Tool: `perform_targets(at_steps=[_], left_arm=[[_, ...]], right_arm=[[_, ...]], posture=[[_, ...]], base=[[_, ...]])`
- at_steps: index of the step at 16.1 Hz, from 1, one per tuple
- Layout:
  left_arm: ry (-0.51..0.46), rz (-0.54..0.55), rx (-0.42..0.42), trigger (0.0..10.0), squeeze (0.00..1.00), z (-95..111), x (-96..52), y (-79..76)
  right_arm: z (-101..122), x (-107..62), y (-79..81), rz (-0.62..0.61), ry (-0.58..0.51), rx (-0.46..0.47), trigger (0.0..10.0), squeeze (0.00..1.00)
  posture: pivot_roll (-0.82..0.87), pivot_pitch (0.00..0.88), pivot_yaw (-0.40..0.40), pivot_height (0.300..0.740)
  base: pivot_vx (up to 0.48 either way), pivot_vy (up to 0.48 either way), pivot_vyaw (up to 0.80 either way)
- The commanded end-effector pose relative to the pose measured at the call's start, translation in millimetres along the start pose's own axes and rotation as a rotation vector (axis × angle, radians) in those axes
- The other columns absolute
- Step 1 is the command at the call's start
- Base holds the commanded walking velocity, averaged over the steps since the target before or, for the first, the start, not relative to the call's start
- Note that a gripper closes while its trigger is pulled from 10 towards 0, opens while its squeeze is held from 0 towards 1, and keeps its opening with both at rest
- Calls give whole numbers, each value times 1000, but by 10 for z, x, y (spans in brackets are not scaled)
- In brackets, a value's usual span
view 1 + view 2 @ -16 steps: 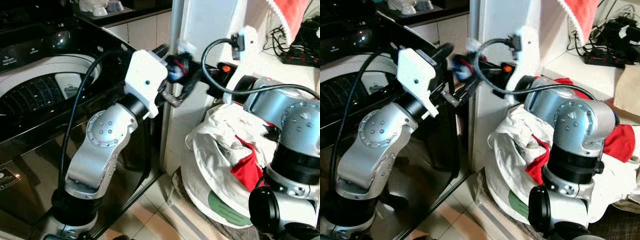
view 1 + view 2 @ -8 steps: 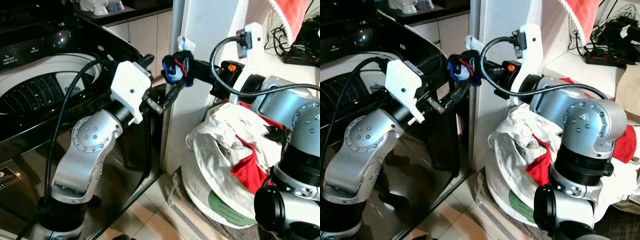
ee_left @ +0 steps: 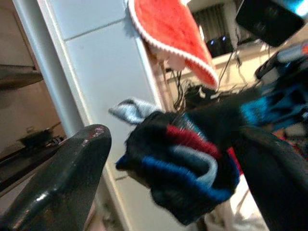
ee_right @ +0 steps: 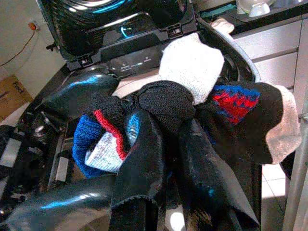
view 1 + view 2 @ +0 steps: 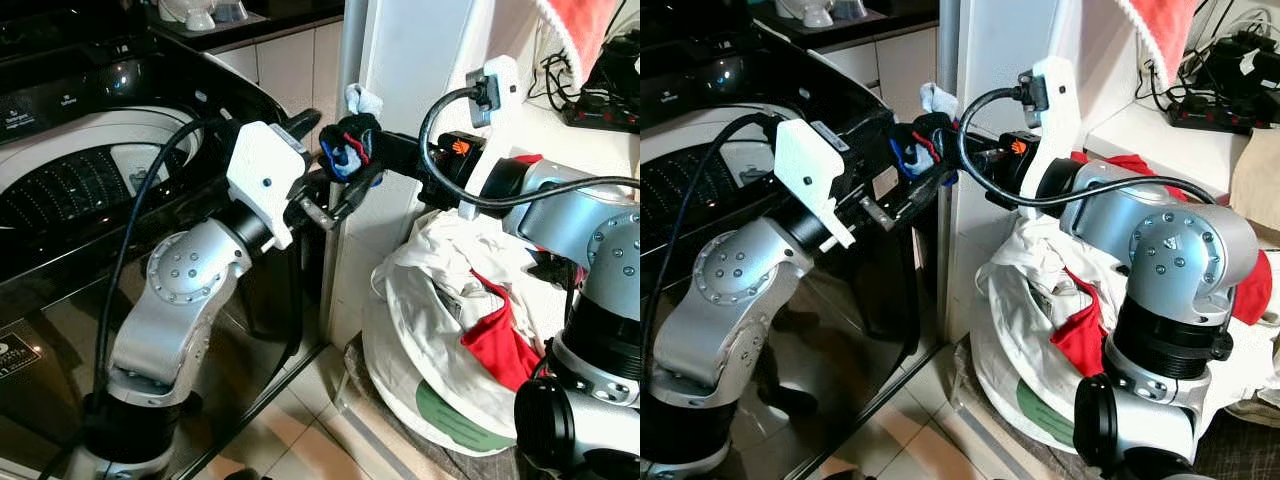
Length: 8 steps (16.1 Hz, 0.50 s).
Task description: Clothes washing
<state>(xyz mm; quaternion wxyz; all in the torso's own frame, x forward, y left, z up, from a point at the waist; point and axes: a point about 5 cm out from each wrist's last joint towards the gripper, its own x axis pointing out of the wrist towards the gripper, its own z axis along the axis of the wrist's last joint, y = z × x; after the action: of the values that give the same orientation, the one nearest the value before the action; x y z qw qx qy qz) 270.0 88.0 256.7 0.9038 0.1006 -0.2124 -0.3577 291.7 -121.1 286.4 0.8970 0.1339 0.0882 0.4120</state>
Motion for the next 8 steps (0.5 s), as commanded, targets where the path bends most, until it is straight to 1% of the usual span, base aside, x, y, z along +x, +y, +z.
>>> perform_targets(at_steps=[1, 4, 8], left_arm=[[-41, -20, -4, 0, 0, 88, 12, 0], [-18, -64, -38, 0, 0, 48, -2, -64], [-5, -53, -51, 0, 0, 16, -13, -42]], right_arm=[[3, -29, 25, 5, 0, -19, 0, 0], [2, -21, 20, 3, -1, -16, 0, 0], [10, -3, 41, 13, -6, -19, 0, 0]], posture=[[-63, 0, -7, 740], [-61, 0, -8, 740], [-55, 0, -1, 740]], base=[[0, 0, 0], [0, 0, 0], [0, 0, 0]])
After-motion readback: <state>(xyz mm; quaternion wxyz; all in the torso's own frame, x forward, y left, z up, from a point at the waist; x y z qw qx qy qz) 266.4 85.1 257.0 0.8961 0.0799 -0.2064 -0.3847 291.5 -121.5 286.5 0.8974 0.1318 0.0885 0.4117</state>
